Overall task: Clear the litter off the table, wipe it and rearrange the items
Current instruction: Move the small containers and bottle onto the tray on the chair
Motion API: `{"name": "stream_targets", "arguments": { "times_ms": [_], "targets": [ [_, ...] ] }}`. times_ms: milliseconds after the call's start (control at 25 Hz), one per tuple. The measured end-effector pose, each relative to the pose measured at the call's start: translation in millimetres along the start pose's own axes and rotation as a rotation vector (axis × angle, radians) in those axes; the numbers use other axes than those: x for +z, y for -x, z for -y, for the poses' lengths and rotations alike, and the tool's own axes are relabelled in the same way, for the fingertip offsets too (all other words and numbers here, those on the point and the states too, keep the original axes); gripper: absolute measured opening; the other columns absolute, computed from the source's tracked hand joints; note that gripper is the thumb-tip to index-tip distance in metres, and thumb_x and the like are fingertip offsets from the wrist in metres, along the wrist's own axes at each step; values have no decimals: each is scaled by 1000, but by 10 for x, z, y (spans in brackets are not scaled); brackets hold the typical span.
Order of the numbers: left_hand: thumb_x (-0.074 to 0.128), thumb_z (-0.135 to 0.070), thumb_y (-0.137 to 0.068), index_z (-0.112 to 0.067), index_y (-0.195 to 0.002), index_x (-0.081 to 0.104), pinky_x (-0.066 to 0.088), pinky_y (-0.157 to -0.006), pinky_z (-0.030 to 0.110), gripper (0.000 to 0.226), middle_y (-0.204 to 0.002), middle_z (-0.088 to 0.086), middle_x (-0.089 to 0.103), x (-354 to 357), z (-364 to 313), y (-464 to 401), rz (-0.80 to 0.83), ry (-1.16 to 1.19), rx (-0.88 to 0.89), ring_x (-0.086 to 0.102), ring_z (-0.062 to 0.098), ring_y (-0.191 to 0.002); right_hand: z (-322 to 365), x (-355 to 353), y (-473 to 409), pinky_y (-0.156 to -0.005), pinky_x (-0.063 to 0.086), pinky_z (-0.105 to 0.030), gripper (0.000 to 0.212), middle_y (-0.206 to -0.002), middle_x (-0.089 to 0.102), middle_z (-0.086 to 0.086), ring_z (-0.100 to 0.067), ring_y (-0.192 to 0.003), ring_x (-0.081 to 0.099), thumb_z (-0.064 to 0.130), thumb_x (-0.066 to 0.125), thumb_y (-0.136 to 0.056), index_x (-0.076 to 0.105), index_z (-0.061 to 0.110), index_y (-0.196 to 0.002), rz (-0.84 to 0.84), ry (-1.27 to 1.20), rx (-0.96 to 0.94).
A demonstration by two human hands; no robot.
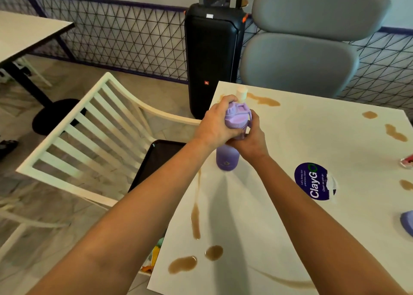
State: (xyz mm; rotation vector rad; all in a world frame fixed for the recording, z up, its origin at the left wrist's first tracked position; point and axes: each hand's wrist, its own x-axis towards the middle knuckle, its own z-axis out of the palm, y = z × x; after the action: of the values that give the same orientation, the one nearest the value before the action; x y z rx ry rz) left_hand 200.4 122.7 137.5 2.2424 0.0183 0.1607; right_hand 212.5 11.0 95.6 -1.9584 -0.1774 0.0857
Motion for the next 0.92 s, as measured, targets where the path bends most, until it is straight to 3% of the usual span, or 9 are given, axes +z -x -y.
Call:
{"name": "stream_targets", "arguments": {
  "times_ms": [120, 240, 320, 440, 520, 680, 800, 920],
  "targets": [
    [84, -22, -62, -25, -128, 41, 53, -90, 32, 79, -124, 4, 53, -170, 108, 3, -24, -2, 47, 53, 21, -111, 132, 122, 4, -89, 44, -20, 93, -136, 48, 0, -14, -115, 51, 23, 82, -67, 25, 21, -141, -24, -19, -29],
    [84, -20, -61, -27, -125, 45, 49, -86, 23, 75, -121, 2, 54, -520, 223, -16, -98, -3, 116, 52, 17, -109, 381, 378, -75, -94, 44, -20, 94, -132, 46, 7, -3, -111, 45, 25, 82, -66, 26, 24, -141, -19, -51, -80],
    [84, -19, -60, -27, -124, 46, 48, -87, 22, 75, -121, 0, 55, -811, 359, -43, -112, -12, 136, 52, 14, -109, 511, 631, -171, -100, 46, -28, 95, -131, 46, 11, -3, -115, 47, 24, 83, -64, 27, 24, -141, -4, -96, -103],
    [85, -19, -59, -27, -121, 48, 46, -85, 18, 73, -117, -2, 57, -1195, 677, -98, -127, -22, 139, 53, 12, -106, 630, 1034, -317, -104, 44, -36, 101, -140, 42, 2, -7, -125, 43, 19, 84, -63, 23, 21, -144, 61, -109, -104],
    [86, -19, -57, -26, -119, 50, 46, -85, 19, 72, -113, -4, 58, -1354, 965, -113, -149, -7, 105, 54, 12, -103, 652, 1309, -403, -104, 43, -35, 97, -139, 44, 0, -7, -123, 45, 15, 83, -64, 26, 20, -142, 140, -142, -94],
    [85, -18, -54, -26, -111, 53, 49, -86, 28, 66, -109, -4, 60, -1480, 1692, -100, -182, 28, -27, 57, 15, -99, 512, 1937, -563, -100, 46, -33, 95, -126, 53, 5, -10, -116, 53, 34, 79, -50, 34, 25, -133, 260, -134, -29],
    [85, -20, -53, -27, -105, 54, 49, -85, 31, 61, -107, -1, 60, -1476, 2275, -77, -174, 32, -133, 59, 16, -97, 276, 2411, -683, -102, 43, -29, 100, -129, 53, -1, -14, -118, 53, 42, 77, -44, 31, 26, -132, 355, -73, 66],
    [83, -26, -52, -31, -101, 51, 50, -85, 36, 59, -108, -2, 59, -1396, 2799, -75, -131, 29, -213, 58, 16, -97, 6, 2810, -791, -104, 39, -26, 104, -136, 45, -8, -18, -123, 48, 22, 83, -54, 26, 19, -141, 432, 29, 147]
  ]
}}
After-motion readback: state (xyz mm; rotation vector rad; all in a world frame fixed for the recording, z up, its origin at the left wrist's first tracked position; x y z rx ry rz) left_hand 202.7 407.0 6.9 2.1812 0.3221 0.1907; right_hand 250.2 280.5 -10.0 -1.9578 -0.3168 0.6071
